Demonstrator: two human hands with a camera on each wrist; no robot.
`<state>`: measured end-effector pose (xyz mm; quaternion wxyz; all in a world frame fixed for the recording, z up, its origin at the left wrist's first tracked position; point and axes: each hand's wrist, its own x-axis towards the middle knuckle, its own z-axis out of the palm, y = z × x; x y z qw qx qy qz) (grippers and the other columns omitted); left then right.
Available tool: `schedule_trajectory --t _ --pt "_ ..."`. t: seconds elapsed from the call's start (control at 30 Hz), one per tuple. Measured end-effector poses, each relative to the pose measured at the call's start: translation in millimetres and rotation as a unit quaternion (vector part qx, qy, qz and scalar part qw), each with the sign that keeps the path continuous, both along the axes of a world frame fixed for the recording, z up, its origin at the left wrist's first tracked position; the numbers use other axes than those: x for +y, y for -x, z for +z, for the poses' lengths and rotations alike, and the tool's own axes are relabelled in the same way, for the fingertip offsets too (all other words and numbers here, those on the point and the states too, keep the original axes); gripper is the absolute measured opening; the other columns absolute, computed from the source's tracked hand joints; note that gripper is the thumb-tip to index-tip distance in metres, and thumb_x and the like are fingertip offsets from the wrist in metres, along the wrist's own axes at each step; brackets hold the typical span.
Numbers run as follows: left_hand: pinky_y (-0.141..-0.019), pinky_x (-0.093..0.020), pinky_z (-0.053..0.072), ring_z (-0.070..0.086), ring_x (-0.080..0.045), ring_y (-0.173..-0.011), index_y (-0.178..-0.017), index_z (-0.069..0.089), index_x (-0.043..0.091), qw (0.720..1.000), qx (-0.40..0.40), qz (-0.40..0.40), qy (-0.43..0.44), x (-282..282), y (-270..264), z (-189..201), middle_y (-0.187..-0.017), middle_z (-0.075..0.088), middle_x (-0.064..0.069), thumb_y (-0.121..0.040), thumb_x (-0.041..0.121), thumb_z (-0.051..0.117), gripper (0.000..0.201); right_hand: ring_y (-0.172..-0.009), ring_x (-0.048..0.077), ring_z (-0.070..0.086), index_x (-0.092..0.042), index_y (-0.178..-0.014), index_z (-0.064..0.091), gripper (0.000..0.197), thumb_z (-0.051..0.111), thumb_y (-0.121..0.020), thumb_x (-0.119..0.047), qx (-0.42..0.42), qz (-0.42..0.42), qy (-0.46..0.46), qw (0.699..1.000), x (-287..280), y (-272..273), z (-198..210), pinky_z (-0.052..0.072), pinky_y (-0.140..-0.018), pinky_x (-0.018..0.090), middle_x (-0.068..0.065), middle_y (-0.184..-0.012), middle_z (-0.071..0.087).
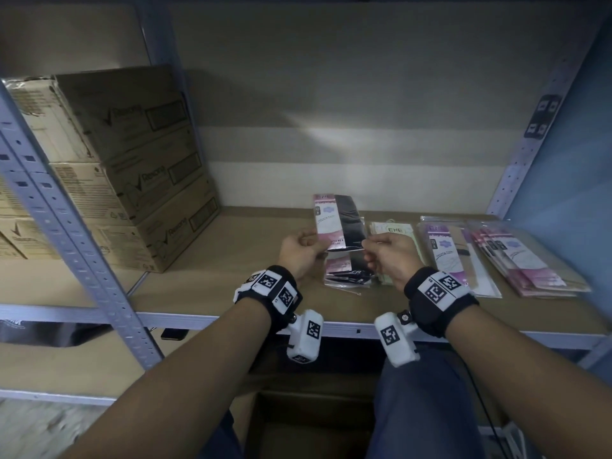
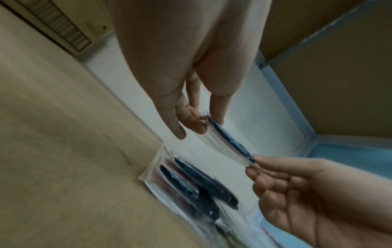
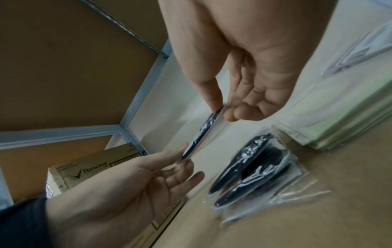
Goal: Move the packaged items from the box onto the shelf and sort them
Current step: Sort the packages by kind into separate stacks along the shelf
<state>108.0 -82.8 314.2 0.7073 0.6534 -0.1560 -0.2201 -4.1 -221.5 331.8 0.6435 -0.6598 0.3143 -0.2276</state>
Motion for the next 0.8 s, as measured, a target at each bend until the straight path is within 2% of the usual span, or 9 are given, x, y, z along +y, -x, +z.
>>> schedule_trajectory --t 0.17,0.27,0.37,0.5,0.53,0.6,0.67,0.73,0.8 --pt "-0.075 -0.030 0.056 0.065 -0.022 -0.083 -0.117 0.057 0.003 0.991 -0.098 -0.014 -0.090 -14.4 0.6 -4.4 -0.095 0.066 -0.010 -0.080 0.009 0.073 0.040 -0.057 0.016 0.056 -0.005 -0.095 0.062 0.012 0.067 -0.084 -0.008 0.038 -0.015 0.058 0.997 -11.1 8.2 -8.6 0.045 -0.048 0.026 0.008 -0.070 0.065" --pt "-0.076 -0.032 0.056 0.064 -0.020 -0.078 -0.113 0.061 0.008 0.985 -0.124 -0.017 -0.122 -19.2 3.3 -14.8 -0.089 0.065 -0.006 -0.080 0.017 0.075 0.037 -0.058 0.016 0.057 -0.004 -0.094 0.062 0.010 0.066 -0.085 -0.009 0.068 -0.019 0.077 0.995 -13.4 12.9 -15.3 0.047 -0.049 0.026 0.008 -0.072 0.066" --pt "-0.074 -0.028 0.052 0.060 -0.014 -0.075 -0.108 0.062 0.015 0.976 -0.150 -0.018 -0.154 -19.0 6.5 -26.2 -0.080 0.060 0.004 -0.080 0.024 0.074 0.032 -0.060 0.015 0.059 -0.005 -0.096 0.063 0.013 0.066 -0.085 -0.012 0.097 -0.012 0.100 0.990 -13.3 16.9 -23.8 0.051 -0.054 0.026 0.008 -0.074 0.067" --pt "-0.068 -0.019 0.047 0.056 -0.010 -0.074 -0.110 0.063 0.015 0.964 -0.187 -0.031 -0.187 -16.8 8.8 -35.9 -0.079 0.056 0.006 -0.083 0.025 0.071 0.030 -0.053 0.014 0.057 -0.007 -0.099 0.060 0.015 0.065 -0.086 -0.013 0.116 -0.008 0.112 0.987 -10.7 18.0 -33.9 0.046 -0.048 0.022 0.007 -0.071 0.064" --pt "-0.066 -0.018 0.046 0.055 -0.010 -0.073 -0.110 0.062 0.015 0.961 -0.194 -0.031 -0.195 -16.4 9.5 -36.4 -0.078 0.056 0.007 -0.084 0.025 0.070 0.029 -0.053 0.014 0.057 -0.007 -0.098 0.060 0.015 0.065 -0.086 -0.014 0.119 -0.010 0.116 0.986 -10.2 17.7 -35.8 0.050 -0.049 0.025 0.007 -0.072 0.063" --pt "-0.069 -0.020 0.046 0.055 -0.011 -0.075 -0.110 0.063 0.015 0.955 -0.209 -0.032 -0.208 -15.9 10.4 -36.2 -0.078 0.055 0.008 -0.085 0.024 0.068 0.027 -0.057 0.018 0.061 -0.010 -0.094 0.060 0.012 0.066 -0.086 -0.015 0.122 -0.013 0.126 0.984 -9.6 17.3 -38.0 0.058 -0.063 0.037 0.006 -0.077 0.064" --pt "-0.073 -0.023 0.047 0.056 -0.014 -0.079 -0.111 0.062 0.014 0.950 -0.220 -0.038 -0.217 -15.8 10.6 -34.2 -0.078 0.054 0.007 -0.086 0.024 0.068 0.028 -0.061 0.022 0.063 -0.011 -0.091 0.060 0.011 0.067 -0.085 -0.016 0.123 -0.010 0.134 0.983 -10.5 18.0 -38.2 0.059 -0.073 0.044 0.005 -0.080 0.063" --pt "-0.075 -0.024 0.047 0.056 -0.014 -0.081 -0.113 0.062 0.011 0.947 -0.224 -0.043 -0.225 -14.6 10.0 -30.1 -0.081 0.054 0.007 -0.085 0.024 0.068 0.031 -0.068 0.025 0.065 -0.010 -0.093 0.060 0.014 0.068 -0.084 -0.017 0.125 -0.007 0.146 0.981 -12.5 18.9 -37.2 0.058 -0.076 0.045 0.005 -0.084 0.064" --pt "-0.078 -0.024 0.047 0.056 -0.014 -0.087 -0.120 0.061 0.013 0.939 -0.242 -0.052 -0.240 -11.9 9.7 -24.2 -0.095 0.059 0.002 -0.086 0.026 0.067 0.037 -0.082 0.027 0.066 -0.011 -0.098 0.061 0.019 0.069 -0.083 -0.019 0.131 -0.012 0.180 0.975 -15.3 18.9 -35.7 0.057 -0.081 0.043 0.008 -0.099 0.063"
